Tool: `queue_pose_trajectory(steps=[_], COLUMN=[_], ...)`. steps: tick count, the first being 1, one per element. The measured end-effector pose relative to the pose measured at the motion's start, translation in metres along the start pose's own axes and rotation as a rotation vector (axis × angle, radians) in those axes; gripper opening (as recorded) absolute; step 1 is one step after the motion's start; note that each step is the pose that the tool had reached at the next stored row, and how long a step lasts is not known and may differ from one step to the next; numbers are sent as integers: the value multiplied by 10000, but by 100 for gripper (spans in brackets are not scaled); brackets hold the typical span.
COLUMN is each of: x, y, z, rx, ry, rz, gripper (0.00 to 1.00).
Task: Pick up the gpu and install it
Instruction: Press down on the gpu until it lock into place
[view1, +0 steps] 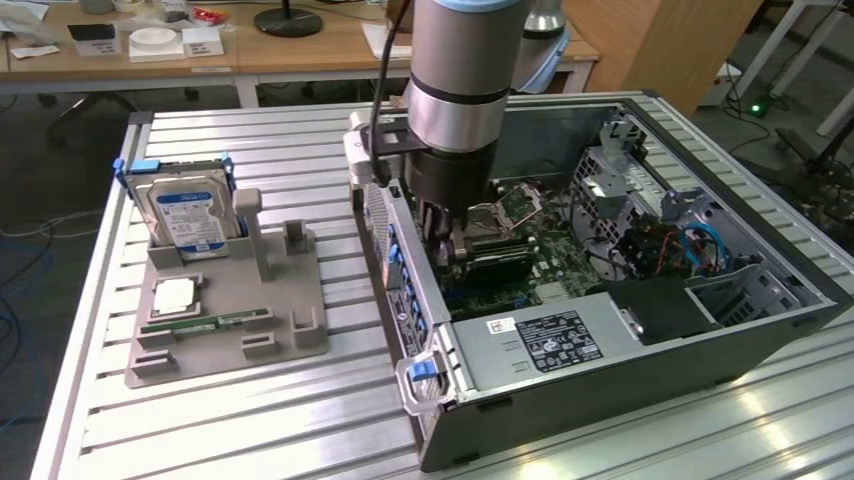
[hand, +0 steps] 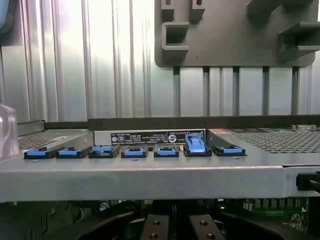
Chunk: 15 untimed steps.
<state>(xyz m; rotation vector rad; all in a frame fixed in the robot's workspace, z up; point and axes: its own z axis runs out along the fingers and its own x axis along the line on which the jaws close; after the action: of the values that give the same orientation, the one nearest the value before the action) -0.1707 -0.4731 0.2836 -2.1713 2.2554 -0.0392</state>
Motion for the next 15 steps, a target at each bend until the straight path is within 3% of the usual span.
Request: queue_pose_trajectory(steps=[15], x=[-46], y=[0], z=[44], rx=[-9], ry=[51], rz=[0], gripper=[11])
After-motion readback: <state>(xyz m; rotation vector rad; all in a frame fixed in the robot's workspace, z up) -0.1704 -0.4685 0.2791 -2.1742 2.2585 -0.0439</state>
